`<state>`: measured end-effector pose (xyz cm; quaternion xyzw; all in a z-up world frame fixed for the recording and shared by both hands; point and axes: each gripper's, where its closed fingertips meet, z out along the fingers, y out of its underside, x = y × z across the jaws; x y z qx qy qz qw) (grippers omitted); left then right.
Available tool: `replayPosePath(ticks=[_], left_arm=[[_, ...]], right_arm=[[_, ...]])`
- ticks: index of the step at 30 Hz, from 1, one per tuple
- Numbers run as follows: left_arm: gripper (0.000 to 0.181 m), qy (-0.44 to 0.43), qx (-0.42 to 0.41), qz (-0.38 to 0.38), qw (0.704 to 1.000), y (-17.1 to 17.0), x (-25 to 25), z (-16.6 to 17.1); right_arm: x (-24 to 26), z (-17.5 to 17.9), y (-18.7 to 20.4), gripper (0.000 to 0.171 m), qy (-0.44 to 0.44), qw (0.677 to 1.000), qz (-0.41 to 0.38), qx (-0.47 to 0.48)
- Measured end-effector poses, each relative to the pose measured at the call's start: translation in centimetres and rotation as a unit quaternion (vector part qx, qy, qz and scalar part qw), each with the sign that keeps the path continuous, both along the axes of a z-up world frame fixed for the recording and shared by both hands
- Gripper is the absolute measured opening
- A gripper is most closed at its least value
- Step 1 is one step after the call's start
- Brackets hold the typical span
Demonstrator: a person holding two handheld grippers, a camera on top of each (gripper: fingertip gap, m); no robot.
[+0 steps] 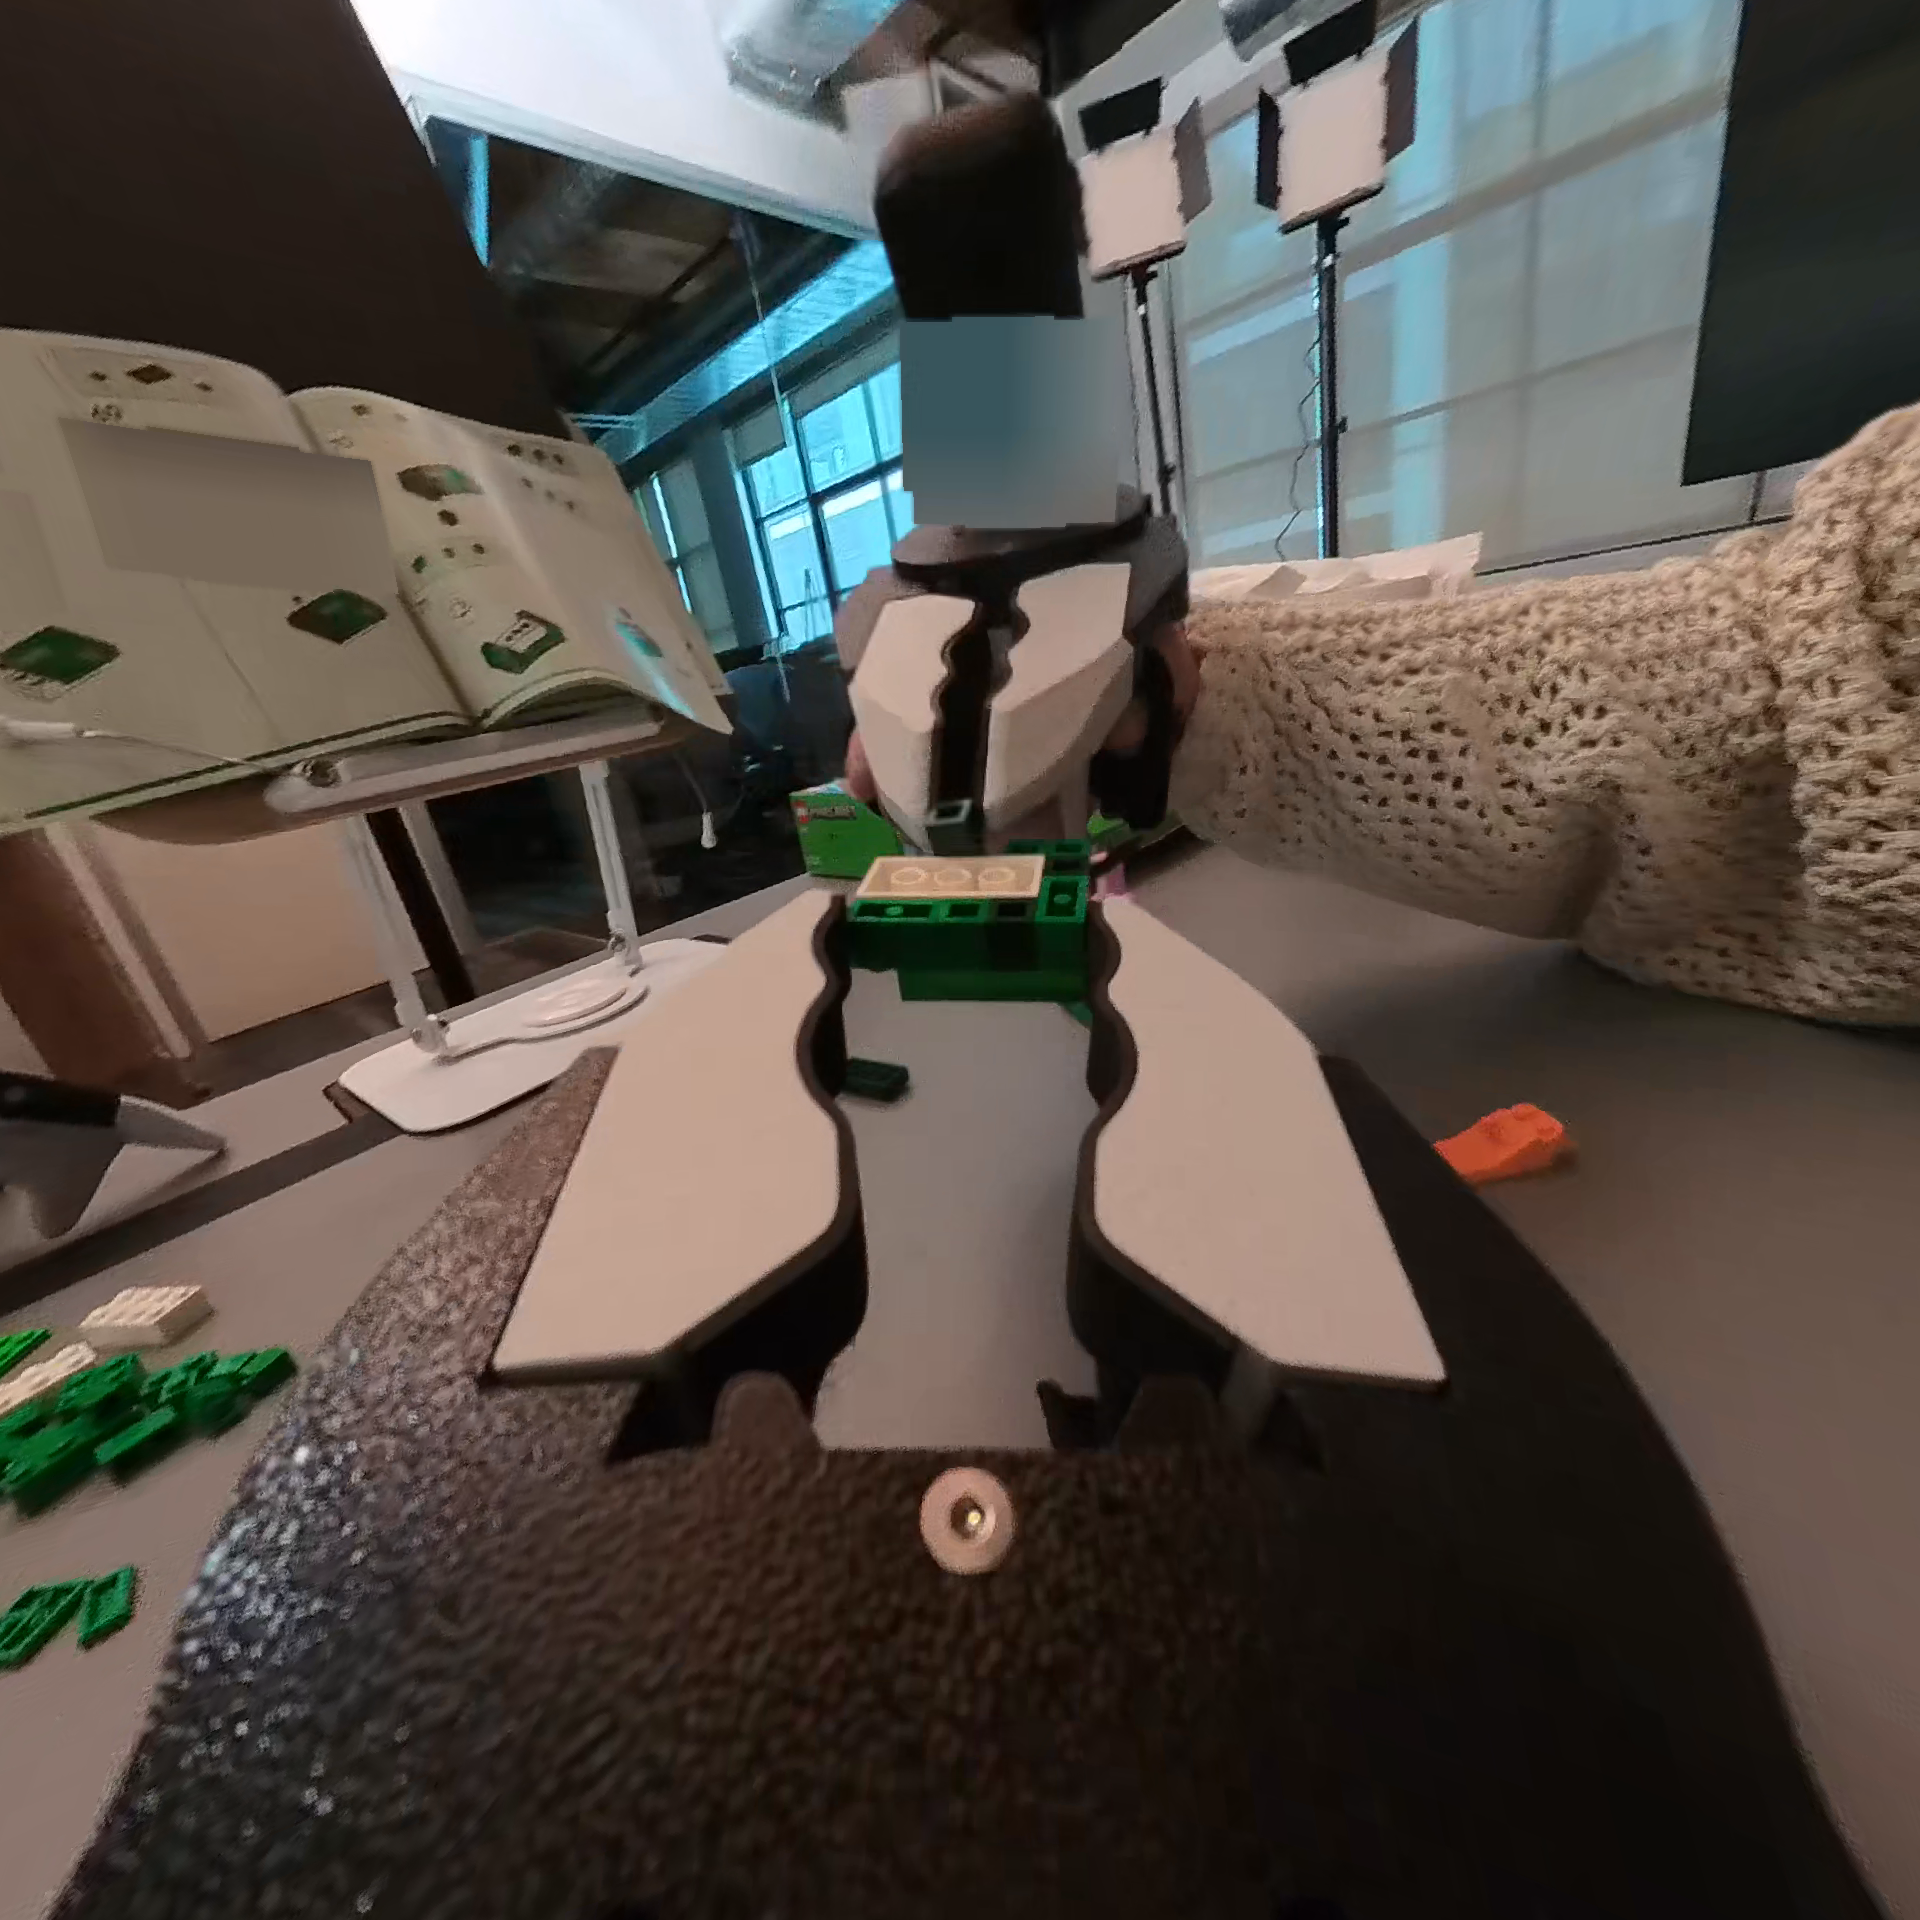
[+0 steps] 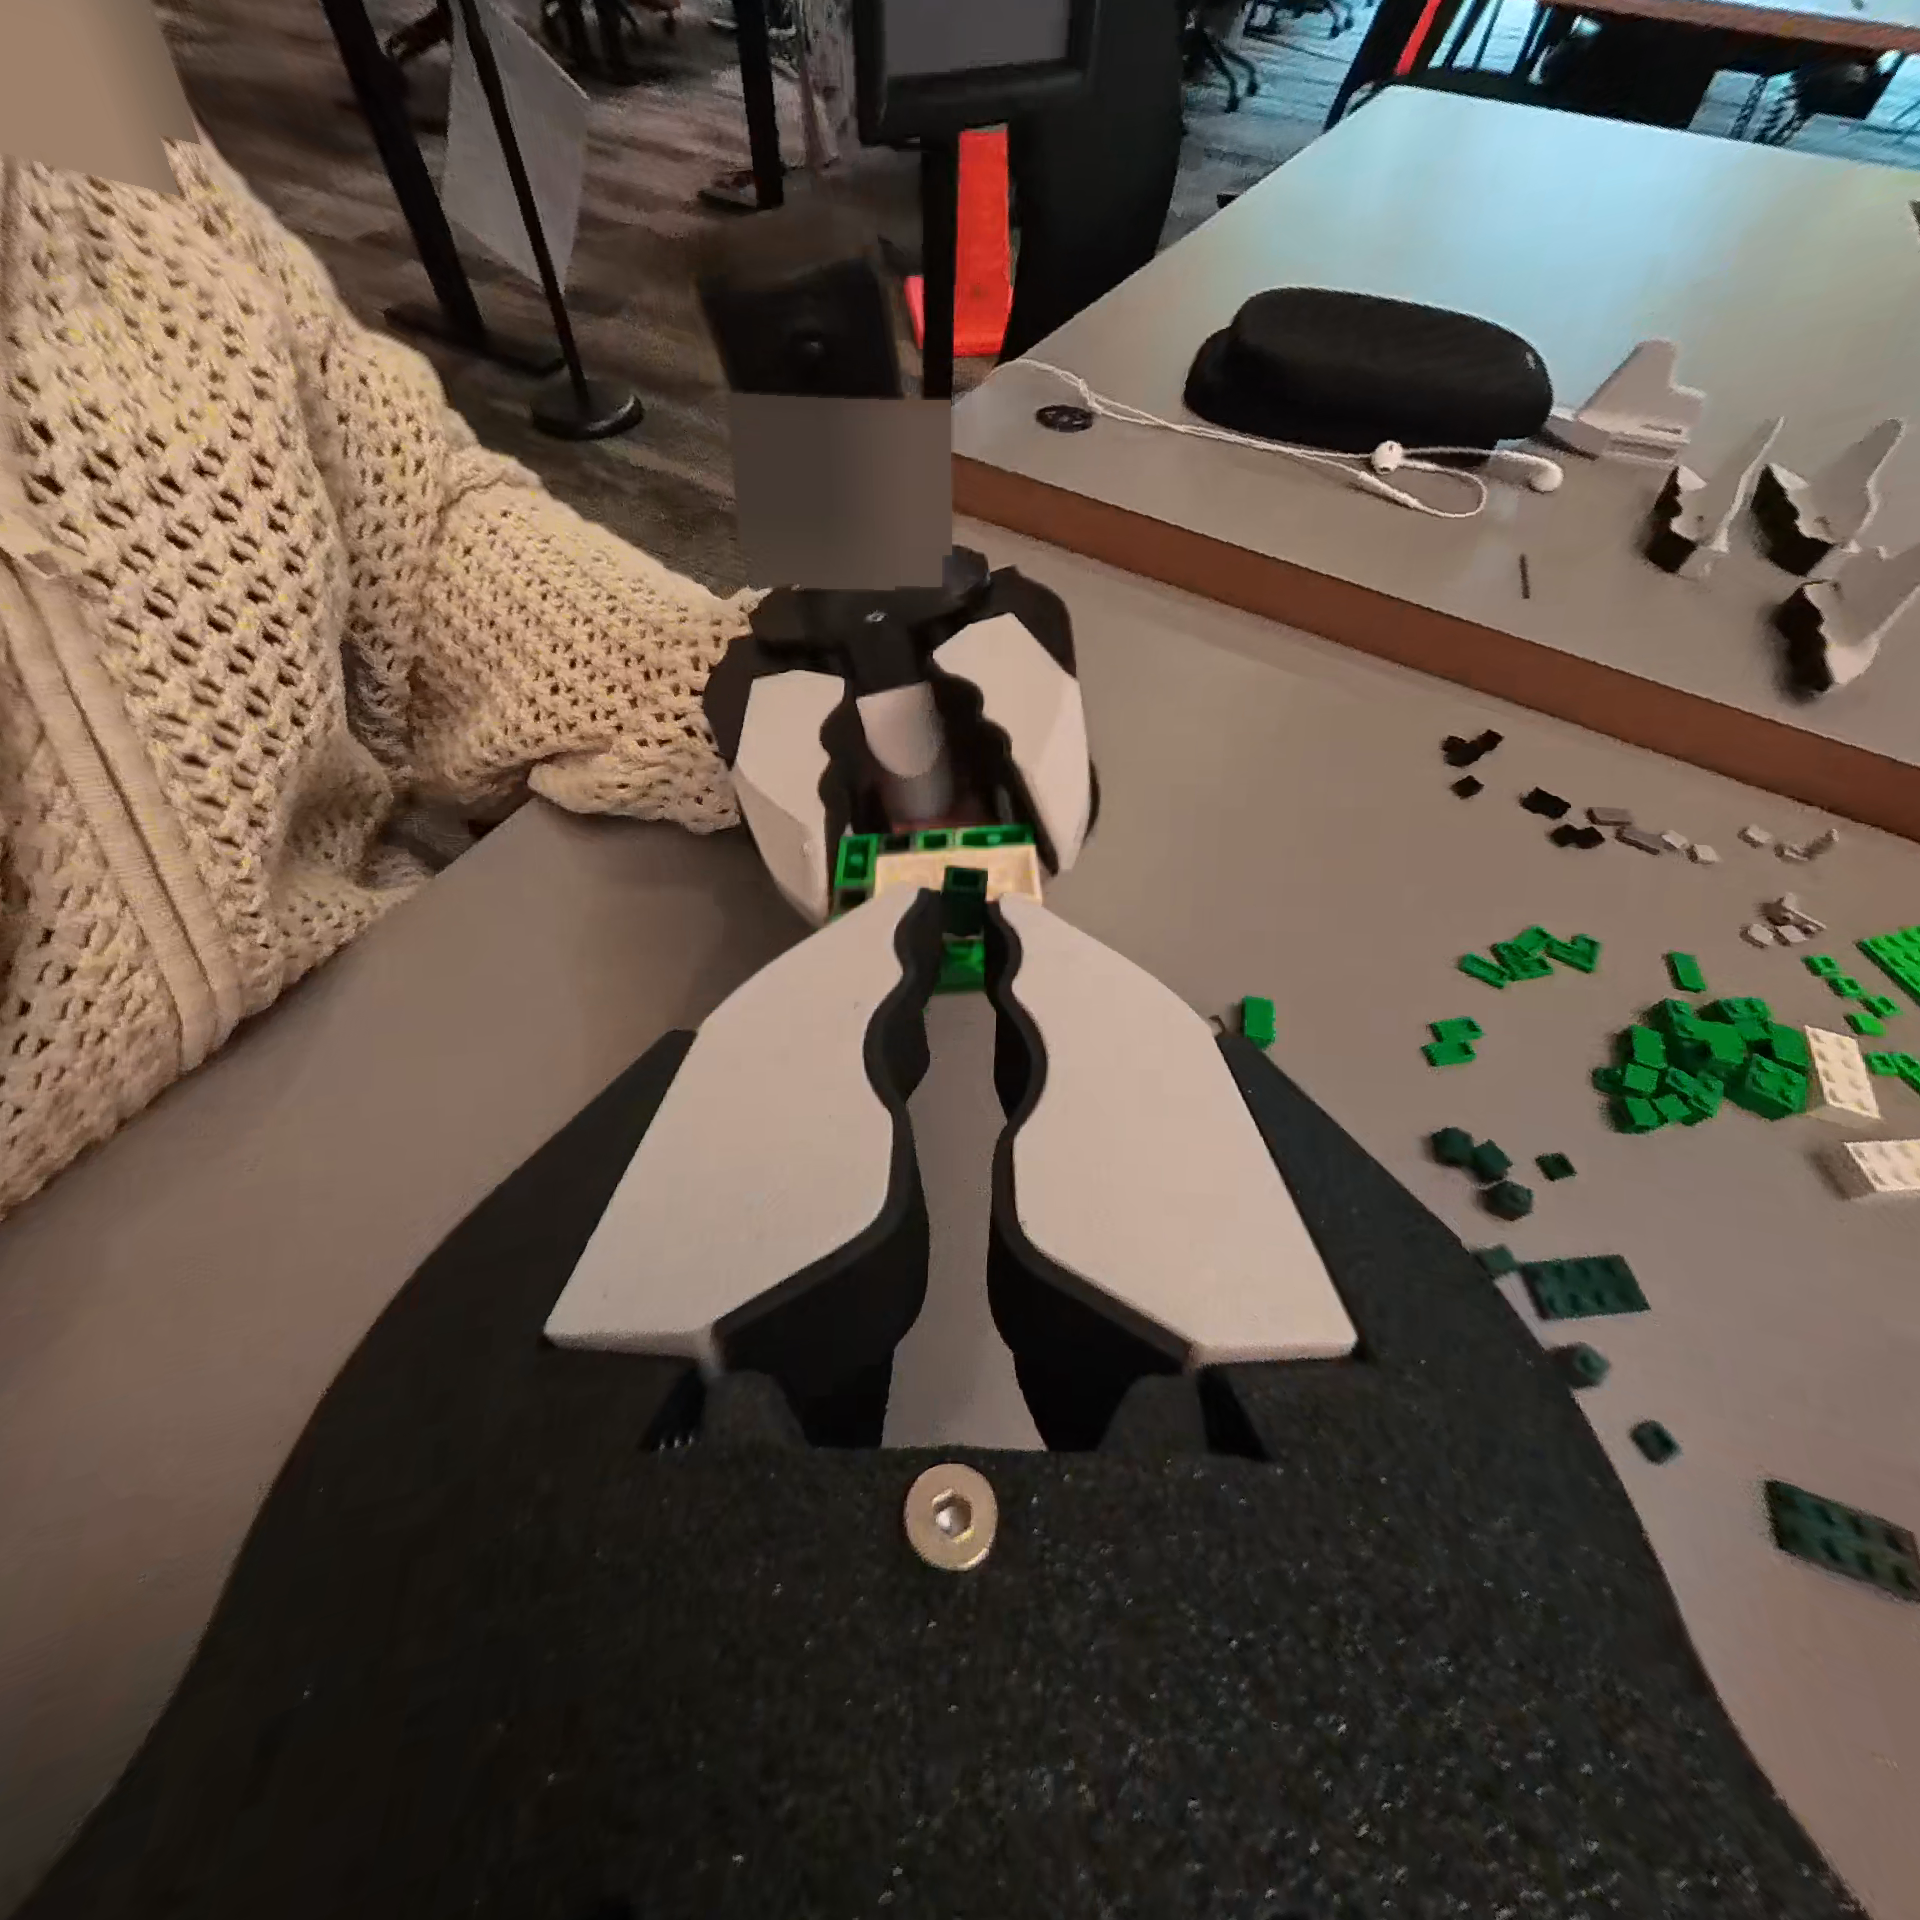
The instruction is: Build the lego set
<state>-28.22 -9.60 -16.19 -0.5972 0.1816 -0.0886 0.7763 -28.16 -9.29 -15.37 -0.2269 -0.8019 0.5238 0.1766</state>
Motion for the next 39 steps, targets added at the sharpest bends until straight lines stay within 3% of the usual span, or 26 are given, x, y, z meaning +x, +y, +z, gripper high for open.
replayPosePath(ticks=[18,23,27,29,32,36,39], left_arm=[[0.044,0.018,0.018,-0.02,0.999,-0.4,0.8,0.3],[0.044,0.002,0.021,-0.014,1.0,-0.4,0.3,0.6],[0.044,-0.017,0.012,0.006,1.0,-0.1,-0.5,0.6],[0.044,-0.029,0.01,0.01,0.999,-0.1,-0.9,0.7],[0.044,-0.046,0.012,0.006,0.999,-0.2,-1.1,0.9],[0.044,-0.065,0.015,-0.003,0.998,-0.4,-1.2,1.2],[0.044,-0.069,0.015,-0.012,0.997,-0.5,-1.0,1.3]], right_arm=[[1.6,-0.5,-1.0,0.015,-0.047,0.997,0.058,0.01],[1.7,0.1,-0.6,0.031,-0.029,0.999,0.036,0.025],[1.6,0.7,0.0,0.049,0.043,0.997,-0.02,0.065],[0.8,0.7,0.9,0.053,0.137,0.975,-0.086,0.155],[0.6,0.3,1.0,0.051,0.269,0.905,-0.13,0.303],[0.5,-0.9,0.3,0.054,0.333,0.835,-0.133,0.418],[0.1,-0.8,0.2,0.049,0.354,0.812,-0.139,0.442]])
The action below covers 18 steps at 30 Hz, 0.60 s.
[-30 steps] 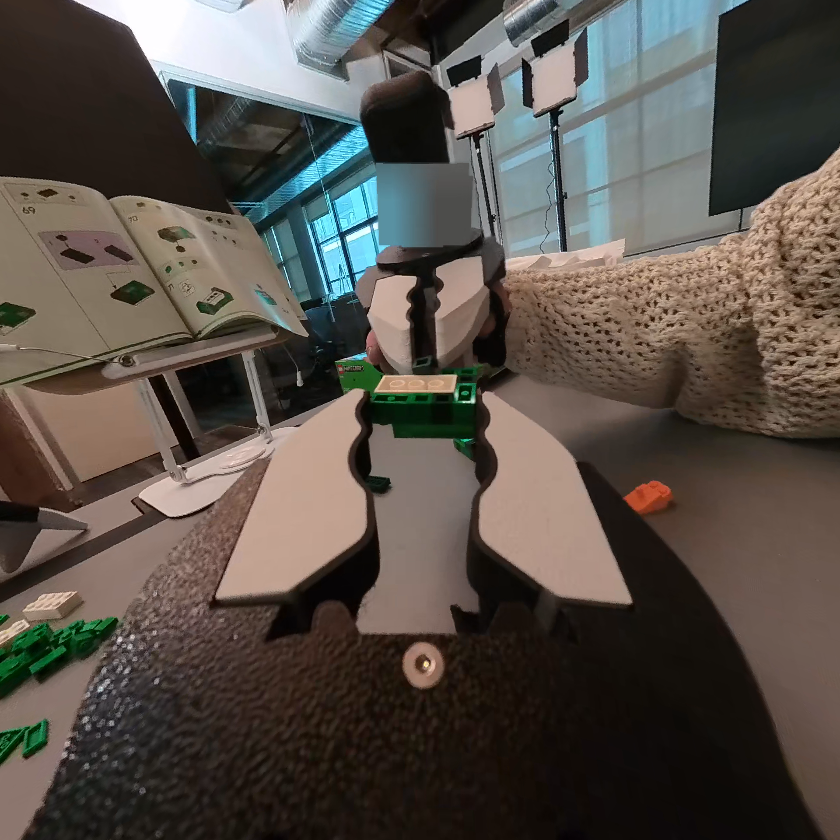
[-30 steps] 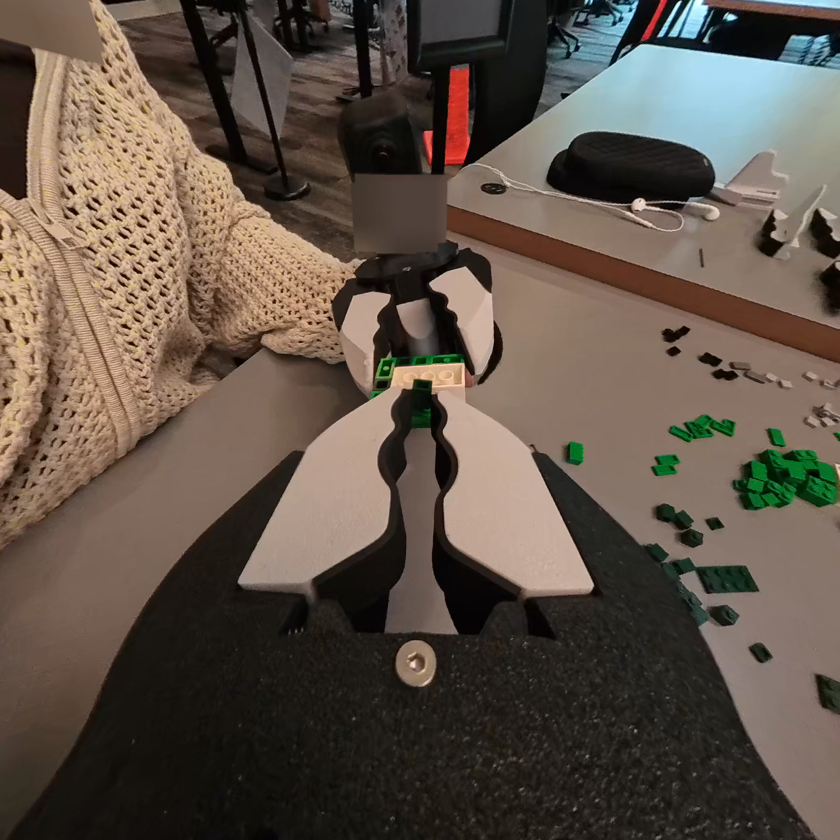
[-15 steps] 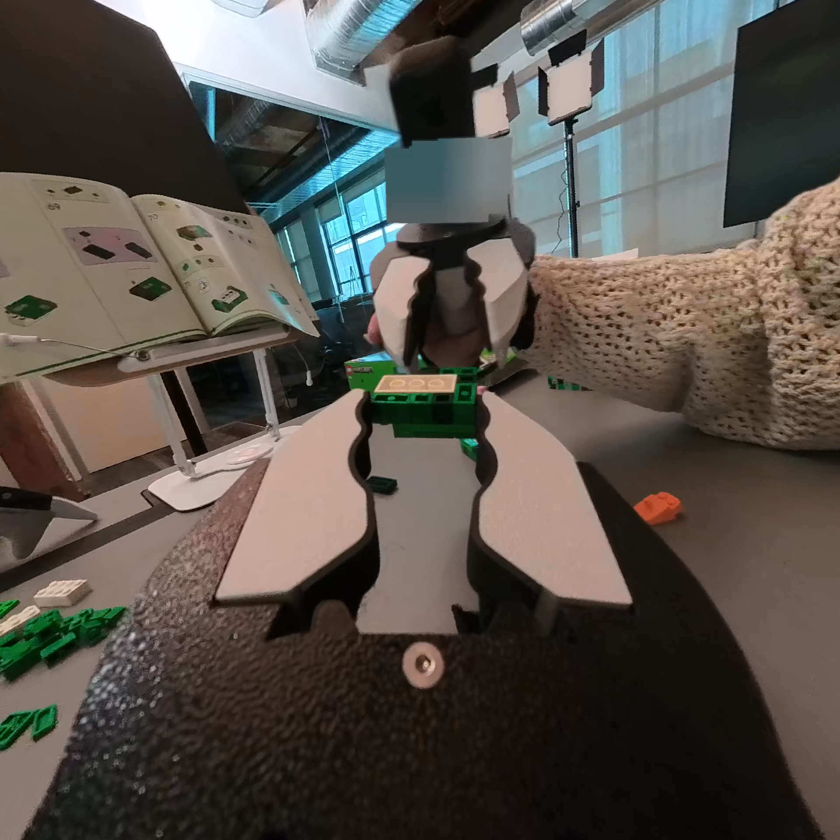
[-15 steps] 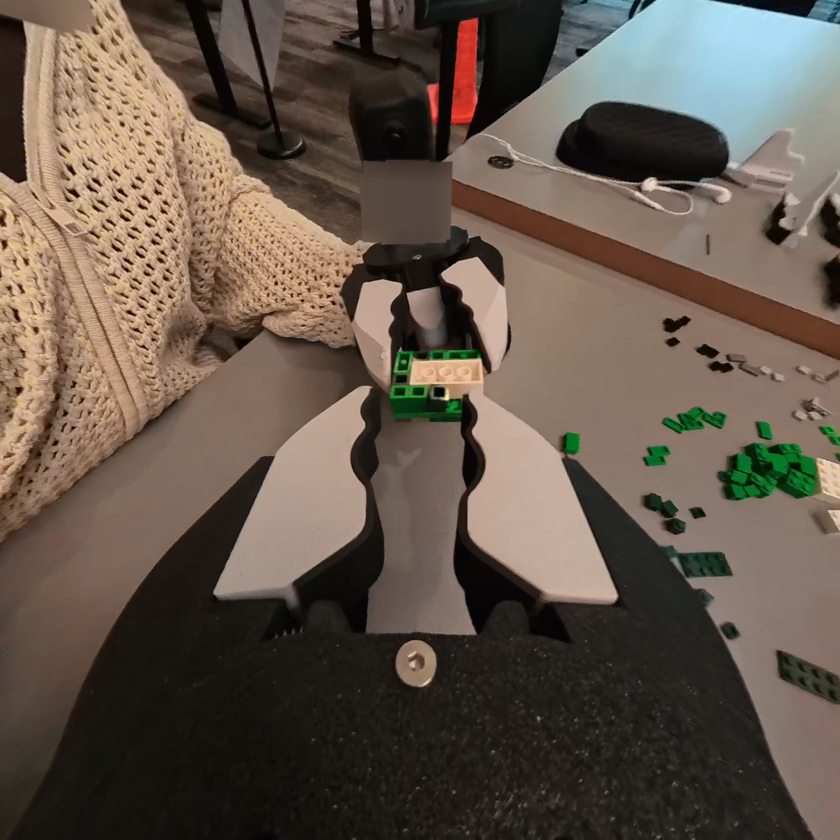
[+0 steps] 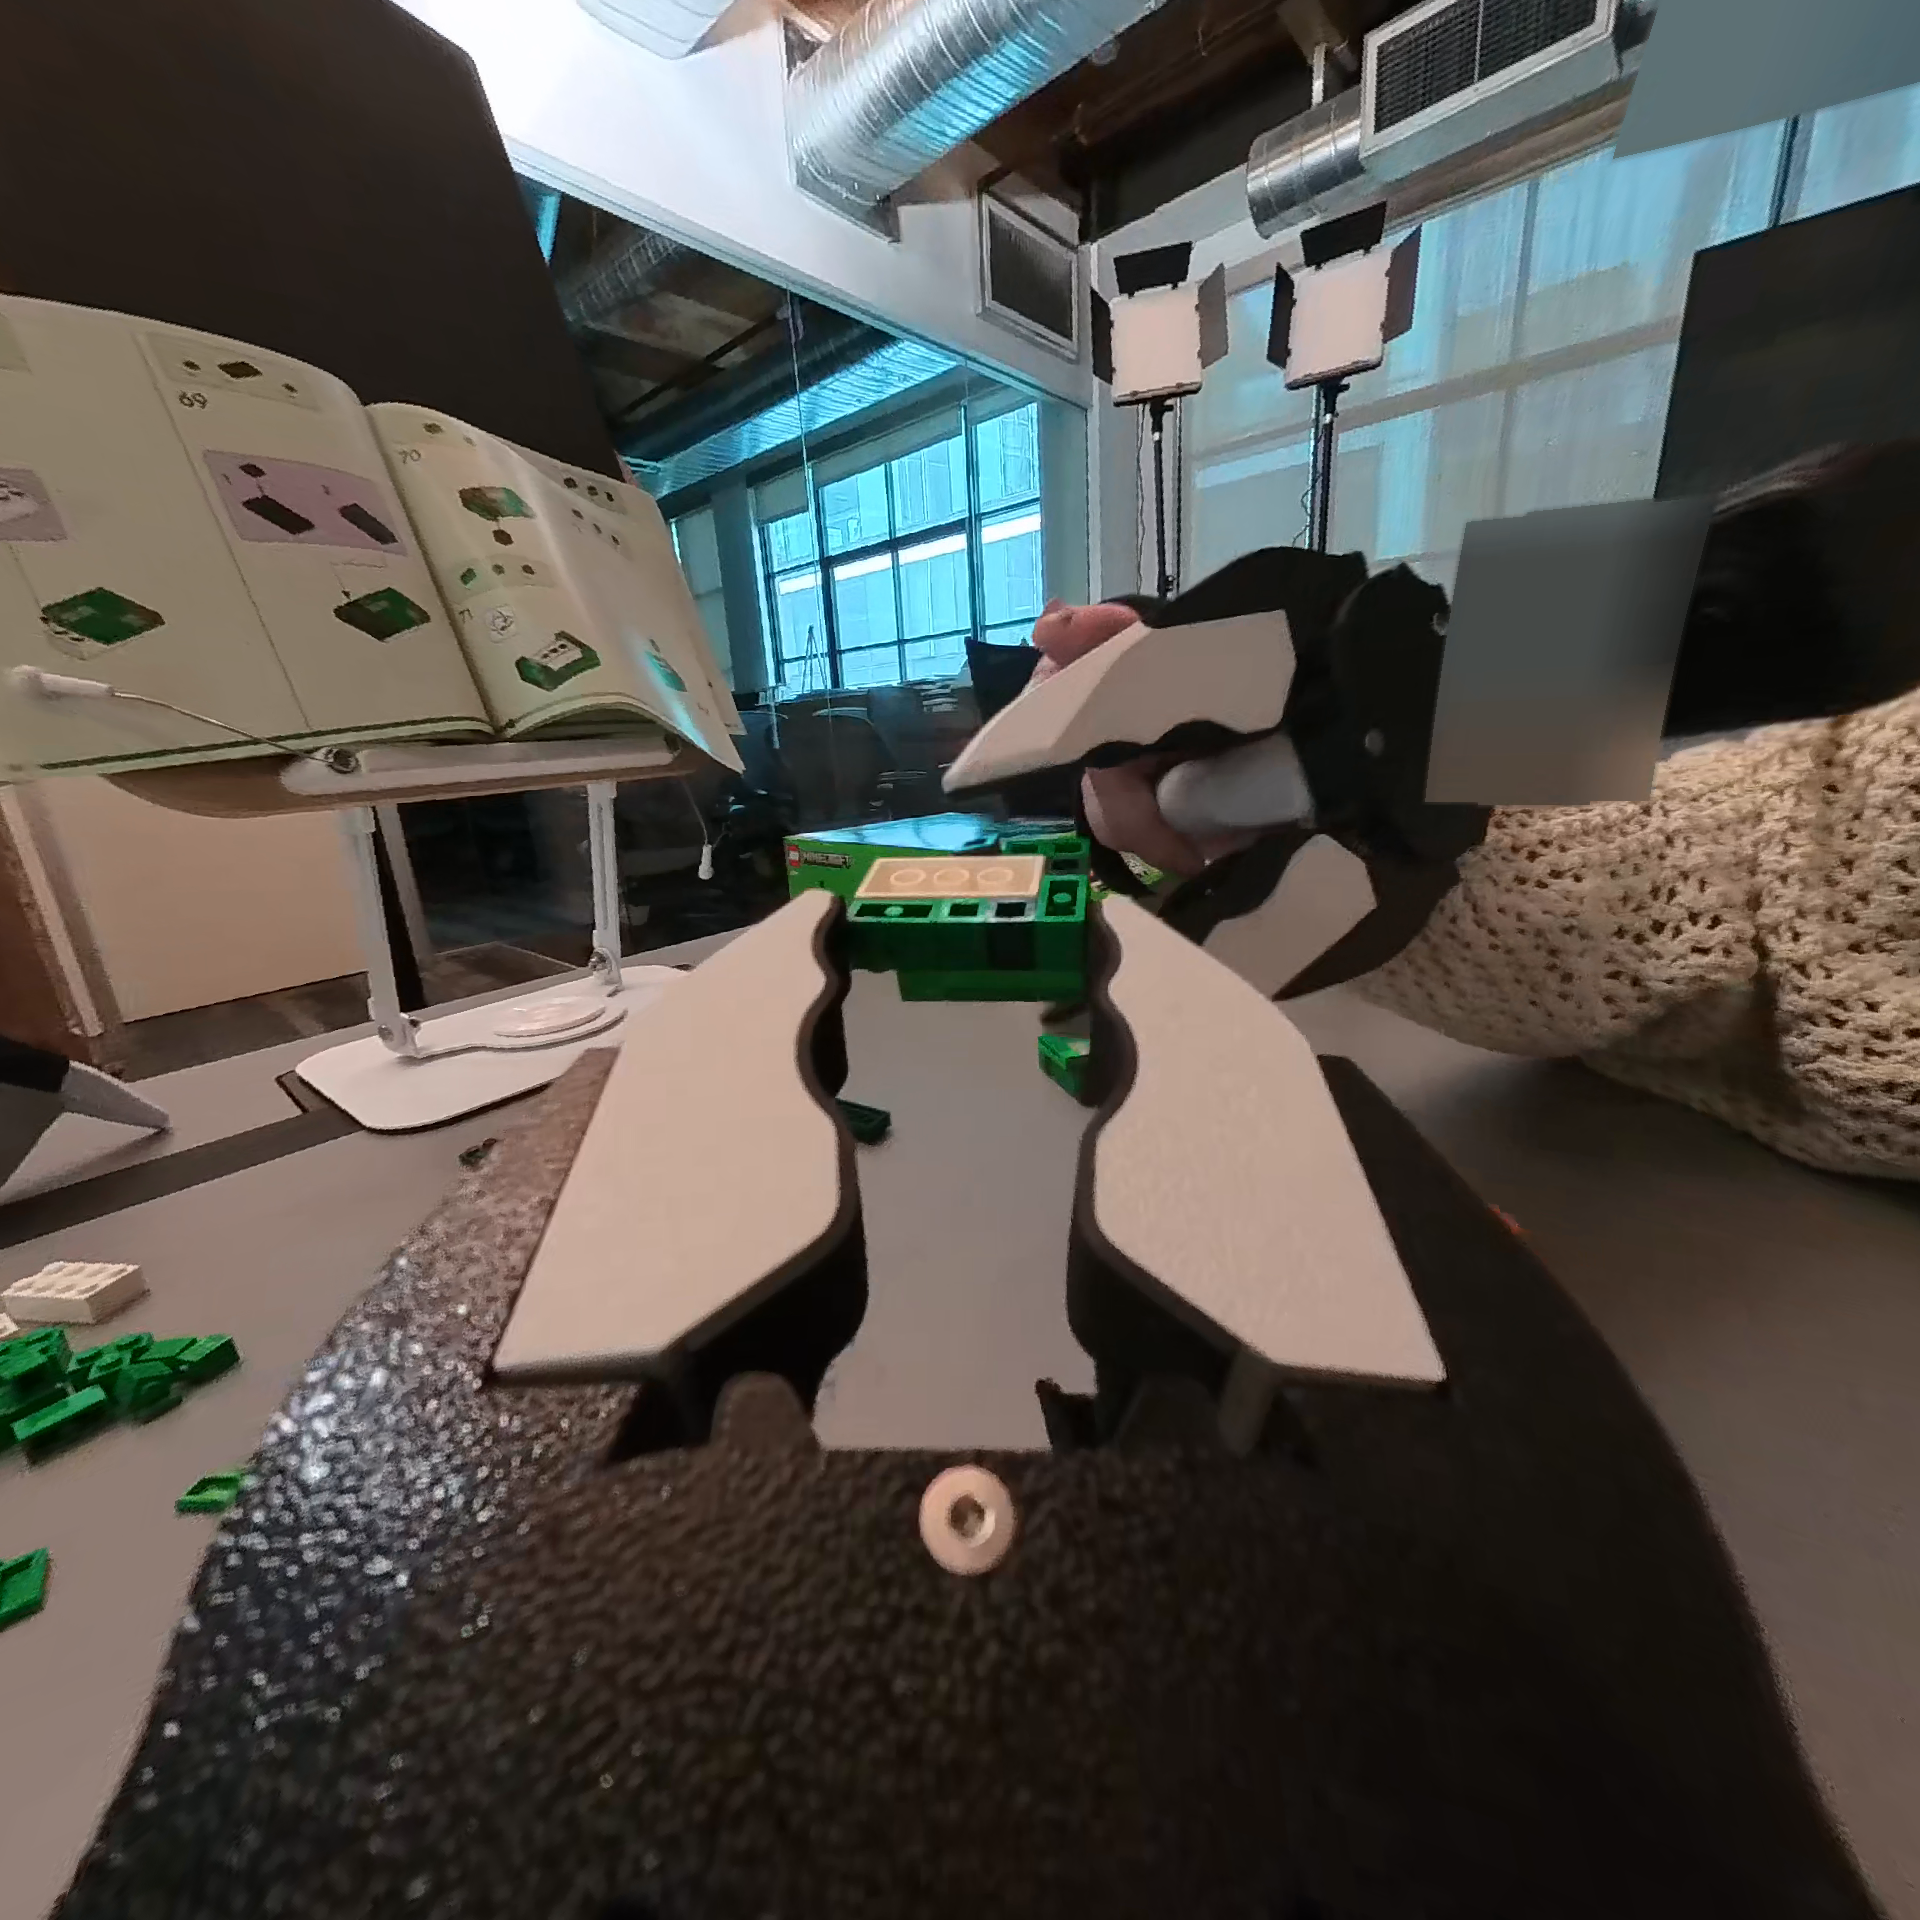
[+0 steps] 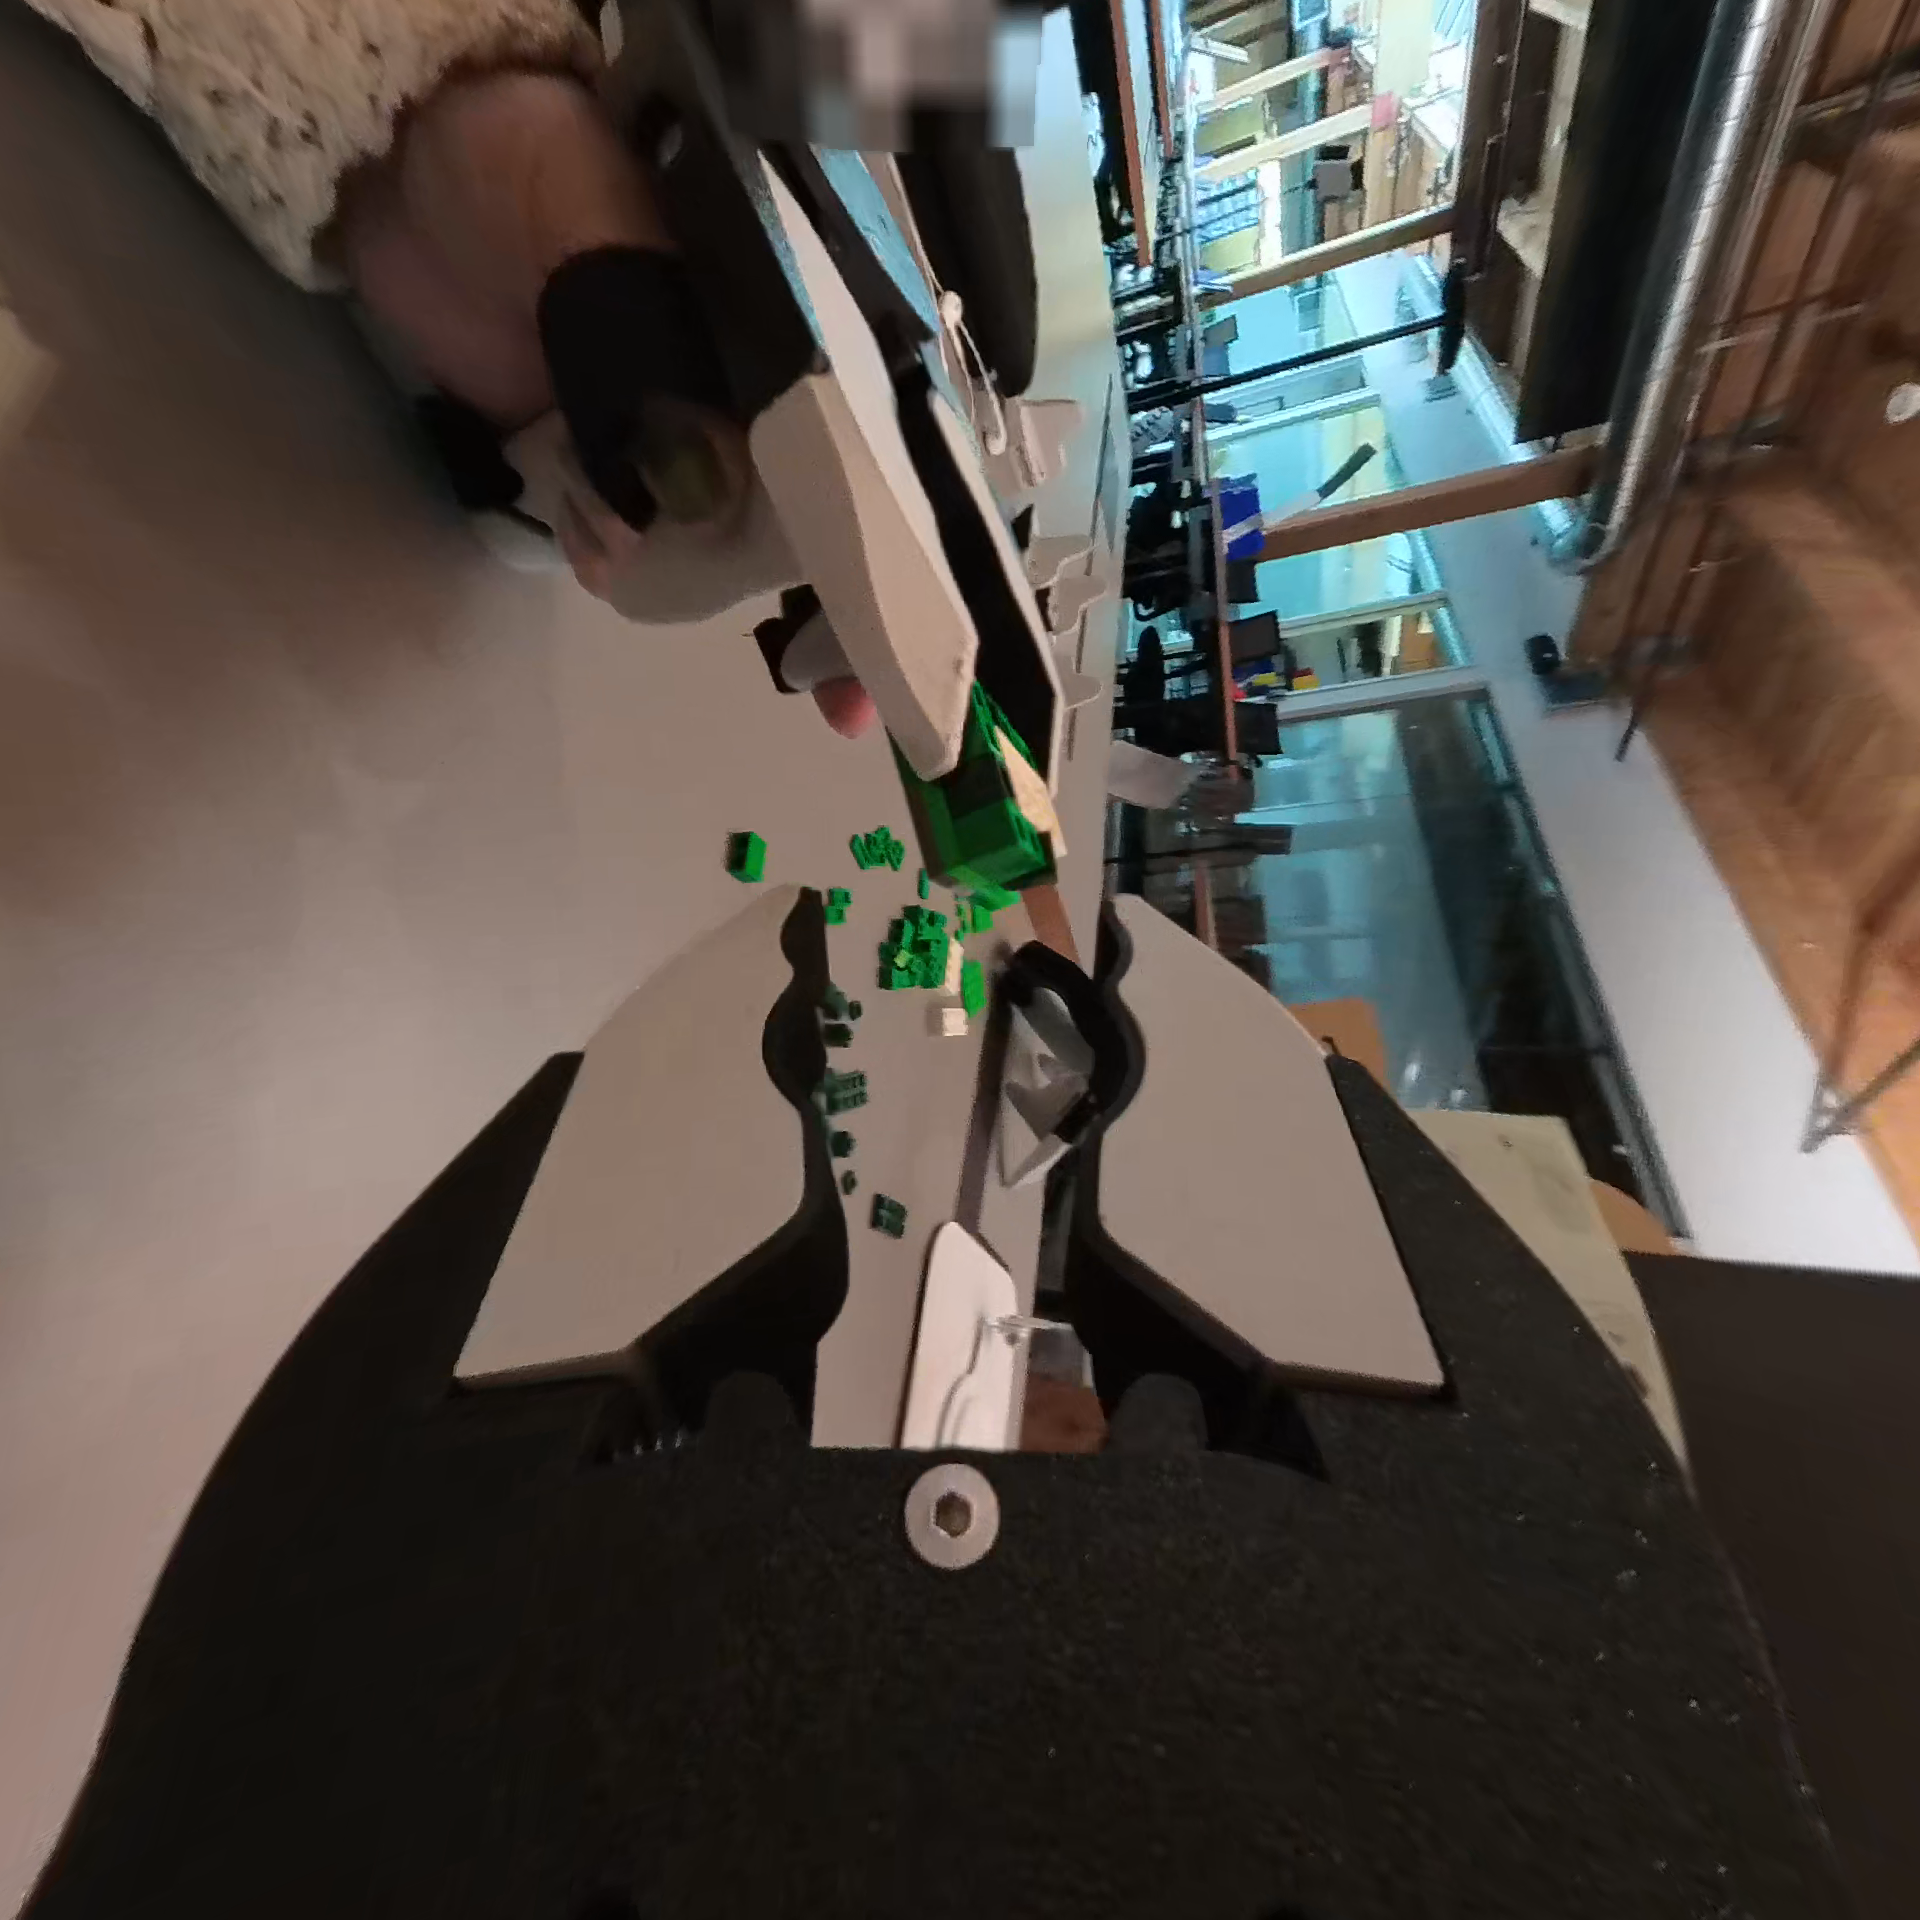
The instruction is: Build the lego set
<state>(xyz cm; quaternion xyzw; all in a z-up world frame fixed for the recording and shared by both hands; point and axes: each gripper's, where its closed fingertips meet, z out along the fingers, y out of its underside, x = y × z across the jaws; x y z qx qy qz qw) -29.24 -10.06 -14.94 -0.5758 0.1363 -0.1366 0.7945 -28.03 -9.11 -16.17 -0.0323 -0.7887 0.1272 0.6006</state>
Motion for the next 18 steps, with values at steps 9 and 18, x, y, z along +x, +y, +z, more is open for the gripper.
replayPosePath(ticks=[9,18], left_arm=[[0.044,0.005,-0.006,-0.012,1.0,0.05,0.48,-0.18],[0.044,0.0,-0.017,-0.015,1.0,0.21,0.58,-0.41]], right_arm=[[-0.42,0.49,-0.22,0.029,0.034,0.998,0.001,0.046],[-0.27,0.18,-0.33,0.02,0.047,0.994,0.003,0.099]])
